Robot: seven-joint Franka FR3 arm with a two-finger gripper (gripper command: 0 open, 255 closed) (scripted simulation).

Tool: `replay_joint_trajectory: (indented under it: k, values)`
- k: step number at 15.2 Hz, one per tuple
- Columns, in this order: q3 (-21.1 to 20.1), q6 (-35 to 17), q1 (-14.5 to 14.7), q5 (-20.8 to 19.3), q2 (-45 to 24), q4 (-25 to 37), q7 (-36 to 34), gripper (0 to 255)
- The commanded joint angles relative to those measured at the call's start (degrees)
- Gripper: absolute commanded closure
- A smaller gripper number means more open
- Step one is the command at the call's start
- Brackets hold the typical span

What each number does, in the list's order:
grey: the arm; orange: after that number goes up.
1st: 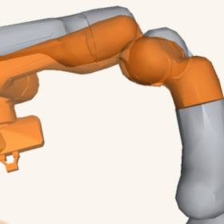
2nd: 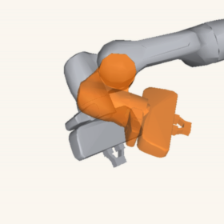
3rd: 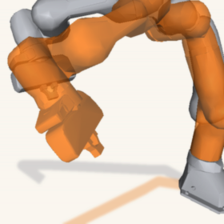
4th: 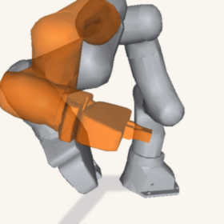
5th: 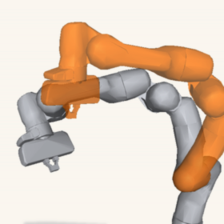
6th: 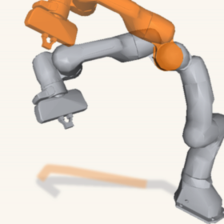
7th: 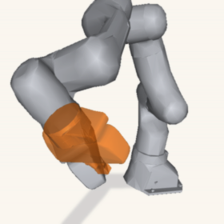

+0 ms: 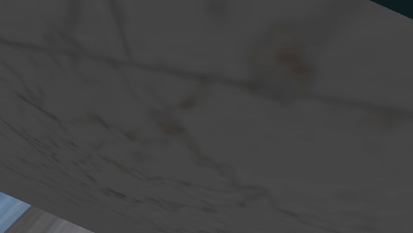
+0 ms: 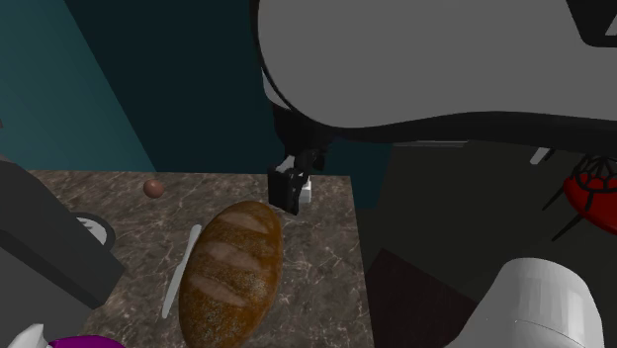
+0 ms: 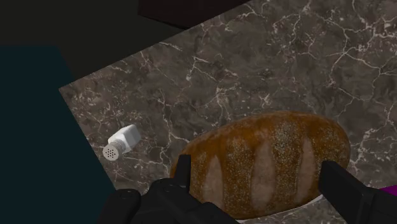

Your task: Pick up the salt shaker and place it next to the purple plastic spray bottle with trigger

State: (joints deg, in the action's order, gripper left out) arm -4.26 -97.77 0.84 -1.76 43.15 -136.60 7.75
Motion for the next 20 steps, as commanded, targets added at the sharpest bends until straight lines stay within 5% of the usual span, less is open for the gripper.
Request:
replay_joint_trajectory:
  k: [1, 20]
  values:
    - [0.0, 0.0, 0.0, 0.0, 0.0, 0.0, 0.0, 0]
    - [13.7, -21.1, -6.4, -1.5, -33.7, 8.9, 13.0, 0]
